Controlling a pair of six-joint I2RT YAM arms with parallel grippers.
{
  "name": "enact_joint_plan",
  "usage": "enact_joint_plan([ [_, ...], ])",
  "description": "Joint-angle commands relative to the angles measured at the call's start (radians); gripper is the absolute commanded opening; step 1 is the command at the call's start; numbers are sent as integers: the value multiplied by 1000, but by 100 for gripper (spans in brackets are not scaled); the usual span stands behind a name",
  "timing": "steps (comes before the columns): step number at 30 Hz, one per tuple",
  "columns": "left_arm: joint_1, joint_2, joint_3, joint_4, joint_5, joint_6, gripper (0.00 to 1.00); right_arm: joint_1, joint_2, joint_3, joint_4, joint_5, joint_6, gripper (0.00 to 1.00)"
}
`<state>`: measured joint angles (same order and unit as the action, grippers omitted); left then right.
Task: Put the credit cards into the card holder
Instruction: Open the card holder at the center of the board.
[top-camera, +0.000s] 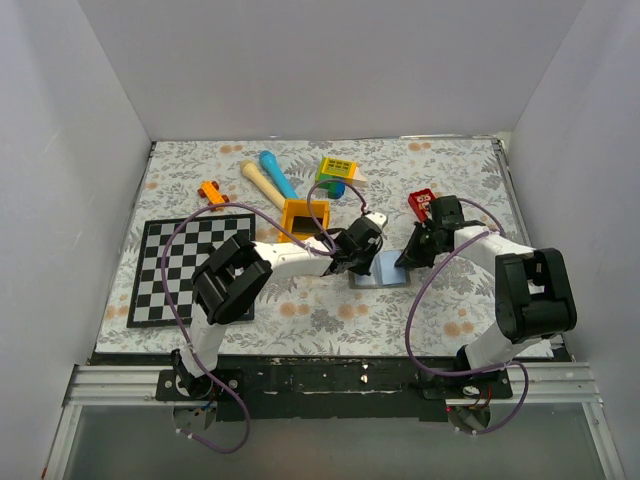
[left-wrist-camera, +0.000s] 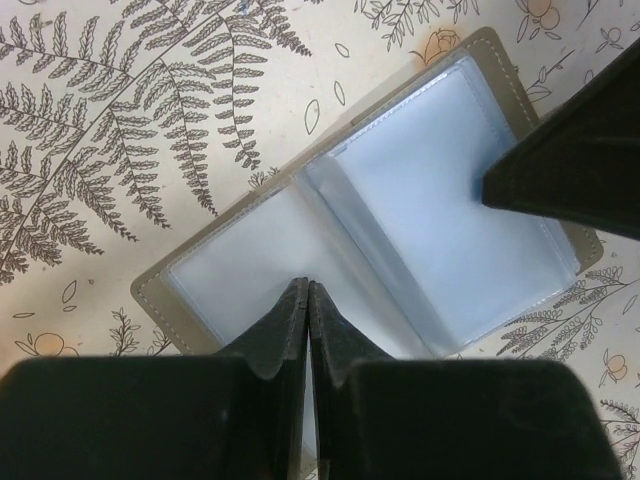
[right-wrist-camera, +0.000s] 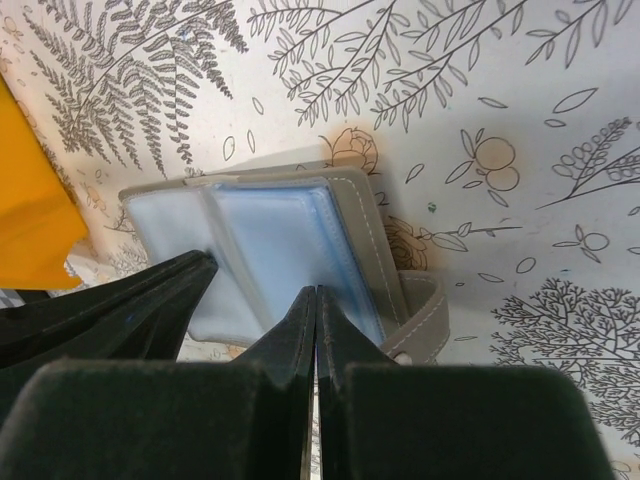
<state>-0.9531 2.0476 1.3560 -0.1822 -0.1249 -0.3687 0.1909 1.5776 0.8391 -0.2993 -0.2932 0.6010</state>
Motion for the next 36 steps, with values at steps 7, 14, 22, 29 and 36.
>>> enact_joint_plan([
  [7,1,-95,-72,4,-56,-21,0,12,32,81,-95,114,-27,1],
  [14,1,-116,-109,24,-64,-33,0,30,39,95,-119,135,-46,1],
  [22,1,-112,-141,46,-65,-44,0,64,56,127,-173,210,-64,1],
  [29,1,-83,-196,82,-71,-73,0,96,78,155,-207,261,-64,1],
  [36,-1,-66,-210,107,-73,-79,0,119,94,179,-235,289,-67,1],
])
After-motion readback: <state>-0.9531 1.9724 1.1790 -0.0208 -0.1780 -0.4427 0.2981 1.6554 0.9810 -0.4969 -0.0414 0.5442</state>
